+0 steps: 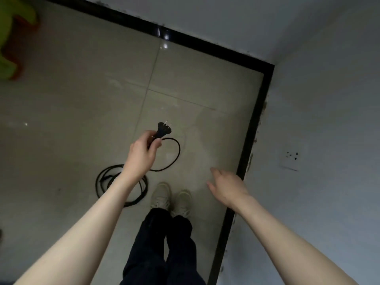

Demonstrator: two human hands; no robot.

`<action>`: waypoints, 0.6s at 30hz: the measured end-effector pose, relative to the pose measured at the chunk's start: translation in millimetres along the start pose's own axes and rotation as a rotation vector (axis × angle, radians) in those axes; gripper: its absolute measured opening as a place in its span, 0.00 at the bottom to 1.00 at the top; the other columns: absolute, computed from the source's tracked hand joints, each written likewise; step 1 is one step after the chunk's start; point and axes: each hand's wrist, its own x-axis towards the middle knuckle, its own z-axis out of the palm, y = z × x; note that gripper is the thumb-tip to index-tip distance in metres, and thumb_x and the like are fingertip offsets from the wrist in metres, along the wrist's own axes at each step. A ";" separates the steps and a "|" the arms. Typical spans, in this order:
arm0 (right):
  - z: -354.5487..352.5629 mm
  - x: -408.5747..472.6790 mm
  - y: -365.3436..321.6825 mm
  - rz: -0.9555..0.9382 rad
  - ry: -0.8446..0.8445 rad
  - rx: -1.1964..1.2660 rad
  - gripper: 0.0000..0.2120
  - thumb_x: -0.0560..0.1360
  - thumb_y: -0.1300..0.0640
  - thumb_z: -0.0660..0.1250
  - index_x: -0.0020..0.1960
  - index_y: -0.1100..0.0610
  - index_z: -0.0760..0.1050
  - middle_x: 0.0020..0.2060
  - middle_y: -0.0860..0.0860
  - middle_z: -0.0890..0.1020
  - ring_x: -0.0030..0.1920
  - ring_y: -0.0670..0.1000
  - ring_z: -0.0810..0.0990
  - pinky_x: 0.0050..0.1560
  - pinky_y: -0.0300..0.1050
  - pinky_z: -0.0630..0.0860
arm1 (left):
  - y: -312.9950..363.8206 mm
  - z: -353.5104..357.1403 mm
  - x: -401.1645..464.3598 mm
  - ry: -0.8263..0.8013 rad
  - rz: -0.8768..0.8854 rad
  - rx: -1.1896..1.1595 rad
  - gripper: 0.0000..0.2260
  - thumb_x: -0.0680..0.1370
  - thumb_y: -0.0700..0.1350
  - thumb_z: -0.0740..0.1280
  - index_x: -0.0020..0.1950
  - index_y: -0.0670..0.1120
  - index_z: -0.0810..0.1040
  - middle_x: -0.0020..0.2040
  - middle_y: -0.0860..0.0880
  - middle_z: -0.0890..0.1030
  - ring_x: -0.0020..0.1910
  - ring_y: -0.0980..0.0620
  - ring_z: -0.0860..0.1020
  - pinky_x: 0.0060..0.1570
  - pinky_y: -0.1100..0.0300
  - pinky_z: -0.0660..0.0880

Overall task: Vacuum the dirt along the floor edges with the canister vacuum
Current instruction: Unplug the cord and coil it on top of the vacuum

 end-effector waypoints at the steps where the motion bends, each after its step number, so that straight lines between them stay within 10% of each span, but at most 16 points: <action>1: 4.6 6.8 -10.9 -0.007 -0.003 0.012 0.24 0.84 0.49 0.52 0.77 0.58 0.56 0.71 0.59 0.70 0.68 0.59 0.70 0.65 0.47 0.68 | -14.4 -15.2 -6.9 0.040 -0.006 0.026 0.11 0.79 0.42 0.65 0.61 0.41 0.77 0.48 0.45 0.83 0.51 0.48 0.79 0.53 0.60 0.71; 5: 30.5 41.6 -54.0 -0.024 -0.010 0.114 0.23 0.84 0.51 0.53 0.76 0.60 0.60 0.71 0.62 0.70 0.69 0.60 0.69 0.66 0.50 0.68 | -69.3 -54.5 -42.4 0.139 -0.094 0.027 0.08 0.81 0.40 0.62 0.58 0.42 0.77 0.43 0.49 0.81 0.46 0.52 0.77 0.47 0.63 0.68; 11: 74.2 85.1 -111.8 -0.006 0.054 0.287 0.22 0.84 0.54 0.54 0.74 0.62 0.64 0.70 0.63 0.72 0.70 0.62 0.70 0.64 0.45 0.65 | -155.2 -65.1 -110.5 0.255 -0.576 -0.621 0.11 0.85 0.40 0.51 0.51 0.40 0.72 0.32 0.49 0.67 0.24 0.57 0.69 0.32 0.62 0.75; 15: 102.1 105.0 -151.1 -0.043 0.061 0.271 0.21 0.83 0.54 0.55 0.74 0.62 0.65 0.68 0.63 0.74 0.68 0.62 0.72 0.62 0.45 0.66 | -225.8 -77.8 -151.0 0.120 -0.757 -0.290 0.17 0.83 0.43 0.54 0.35 0.43 0.68 0.28 0.43 0.66 0.26 0.46 0.65 0.30 0.60 0.66; 18: 125.1 118.1 -179.6 -0.078 0.033 0.222 0.21 0.83 0.54 0.56 0.73 0.62 0.67 0.67 0.62 0.75 0.68 0.61 0.72 0.62 0.45 0.66 | -272.5 -98.2 -169.7 0.091 -0.774 0.109 0.13 0.82 0.44 0.58 0.47 0.37 0.77 0.44 0.30 0.78 0.46 0.32 0.76 0.42 0.53 0.67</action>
